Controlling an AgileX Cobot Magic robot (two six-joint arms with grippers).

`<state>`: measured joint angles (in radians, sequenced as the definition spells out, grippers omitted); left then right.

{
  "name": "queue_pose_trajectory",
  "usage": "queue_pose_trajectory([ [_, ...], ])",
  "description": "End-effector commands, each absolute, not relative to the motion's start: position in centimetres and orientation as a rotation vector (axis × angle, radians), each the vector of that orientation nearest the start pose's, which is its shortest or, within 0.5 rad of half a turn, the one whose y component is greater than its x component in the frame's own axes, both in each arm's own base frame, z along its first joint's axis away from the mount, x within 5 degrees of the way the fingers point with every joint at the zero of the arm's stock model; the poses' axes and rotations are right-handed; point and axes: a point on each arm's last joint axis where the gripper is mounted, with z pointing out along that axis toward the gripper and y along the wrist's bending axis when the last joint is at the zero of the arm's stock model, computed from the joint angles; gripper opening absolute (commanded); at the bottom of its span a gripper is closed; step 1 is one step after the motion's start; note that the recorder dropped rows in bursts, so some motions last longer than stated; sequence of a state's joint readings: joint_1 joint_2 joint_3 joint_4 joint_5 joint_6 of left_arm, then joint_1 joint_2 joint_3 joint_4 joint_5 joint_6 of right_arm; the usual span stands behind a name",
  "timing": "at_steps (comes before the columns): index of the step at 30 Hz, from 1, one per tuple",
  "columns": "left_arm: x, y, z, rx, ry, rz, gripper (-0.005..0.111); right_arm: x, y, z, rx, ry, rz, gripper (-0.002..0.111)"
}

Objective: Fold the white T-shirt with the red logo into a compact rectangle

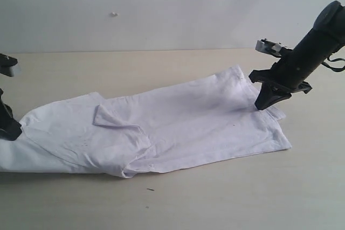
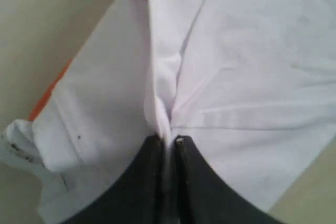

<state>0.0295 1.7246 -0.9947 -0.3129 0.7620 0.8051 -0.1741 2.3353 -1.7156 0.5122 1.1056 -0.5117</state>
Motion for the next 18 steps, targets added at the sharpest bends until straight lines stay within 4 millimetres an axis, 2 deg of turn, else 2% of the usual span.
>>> queue_pose_trajectory([
  [1,29.9,-0.8,18.1,0.934,2.845,-0.217,0.006,45.0,-3.8,11.3,-0.138,2.958,0.679,0.0],
  [3,29.6,-0.7,18.1,0.939,2.864,-0.216,0.018,45.0,-3.8,11.3,-0.138,2.958,0.679,0.0],
  [7,29.5,-0.7,18.8,0.939,2.847,-0.204,0.052,45.1,-3.7,11.3,-0.131,2.953,0.69,0.0],
  [9,29.3,-0.7,19.3,0.938,2.835,-0.198,0.062,45.1,-3.6,11.4,-0.111,2.939,0.719,0.0],
  [14,28.8,-0.8,19.5,0.934,2.845,-0.226,0.061,45.6,-2.6,12.3,-0.103,2.83,0.876,0.0],
  [18,28.7,-0.8,18.0,0.852,2.799,-0.174,0.06,46.1,-2.3,14.1,-0.13,2.756,0.901,0.0],
])
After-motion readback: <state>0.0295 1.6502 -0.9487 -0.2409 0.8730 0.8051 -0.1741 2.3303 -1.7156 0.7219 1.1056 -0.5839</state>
